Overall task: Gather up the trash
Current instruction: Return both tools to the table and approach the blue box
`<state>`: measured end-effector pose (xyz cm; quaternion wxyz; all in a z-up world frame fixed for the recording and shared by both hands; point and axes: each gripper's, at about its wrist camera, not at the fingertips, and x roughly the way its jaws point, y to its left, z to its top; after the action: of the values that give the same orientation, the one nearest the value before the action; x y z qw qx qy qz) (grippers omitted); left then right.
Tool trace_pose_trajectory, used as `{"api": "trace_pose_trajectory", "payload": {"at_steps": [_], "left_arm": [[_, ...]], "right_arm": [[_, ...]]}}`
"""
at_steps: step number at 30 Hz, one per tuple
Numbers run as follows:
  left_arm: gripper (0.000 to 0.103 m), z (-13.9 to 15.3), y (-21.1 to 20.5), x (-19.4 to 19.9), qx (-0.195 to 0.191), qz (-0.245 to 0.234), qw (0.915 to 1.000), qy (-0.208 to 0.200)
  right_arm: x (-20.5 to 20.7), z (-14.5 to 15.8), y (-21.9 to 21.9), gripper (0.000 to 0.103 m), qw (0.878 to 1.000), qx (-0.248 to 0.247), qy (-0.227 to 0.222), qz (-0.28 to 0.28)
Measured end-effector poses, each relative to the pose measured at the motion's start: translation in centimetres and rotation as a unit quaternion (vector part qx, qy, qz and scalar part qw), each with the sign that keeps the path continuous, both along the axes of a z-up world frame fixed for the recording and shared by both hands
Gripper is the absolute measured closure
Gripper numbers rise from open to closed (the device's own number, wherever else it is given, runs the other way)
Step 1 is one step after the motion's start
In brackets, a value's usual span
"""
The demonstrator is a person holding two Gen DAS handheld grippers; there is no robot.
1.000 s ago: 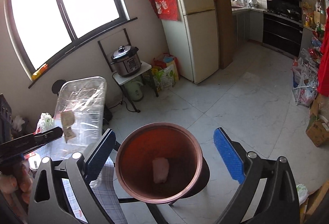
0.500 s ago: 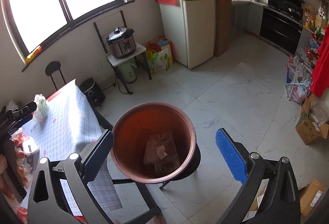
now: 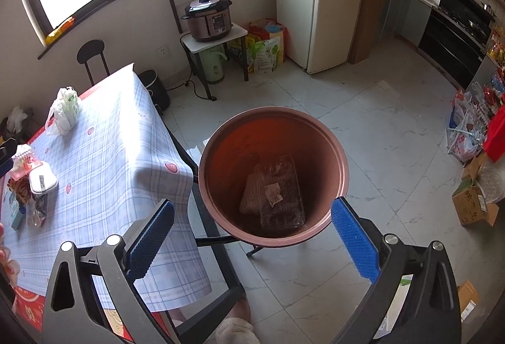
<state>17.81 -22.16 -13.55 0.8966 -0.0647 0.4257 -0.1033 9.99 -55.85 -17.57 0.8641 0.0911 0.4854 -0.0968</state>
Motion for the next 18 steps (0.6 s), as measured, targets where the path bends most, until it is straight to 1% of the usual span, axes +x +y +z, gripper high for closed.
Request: {"api": "trace_pose_trajectory", "payload": {"at_steps": [4,7,10,14,18], "left_arm": [[0.006,0.2,4.7,-1.8,0.011,0.028,0.9995,-0.01],[0.006,0.4,8.8,-2.7,0.018,0.039,0.9991,-0.005],[0.006,0.7,13.5,-4.0,0.022,0.06,0.9977,-0.022],[0.006,0.4,20.0,-5.4,0.014,0.085,0.9962,-0.016],[0.006,-0.2,26.2,-6.8,0.025,0.112,0.9933,-0.016]], "right_arm": [[0.1,0.0,2.5,0.006,1.0,-0.01,0.003,0.002],[0.3,0.5,4.9,0.006,1.0,-0.005,0.002,0.0],[1.2,0.6,8.4,0.006,1.0,-0.015,0.008,0.02],[2.3,0.8,13.6,0.006,0.999,-0.017,0.01,0.046],[3.5,0.5,19.4,0.006,0.997,-0.022,0.016,0.078]]}}
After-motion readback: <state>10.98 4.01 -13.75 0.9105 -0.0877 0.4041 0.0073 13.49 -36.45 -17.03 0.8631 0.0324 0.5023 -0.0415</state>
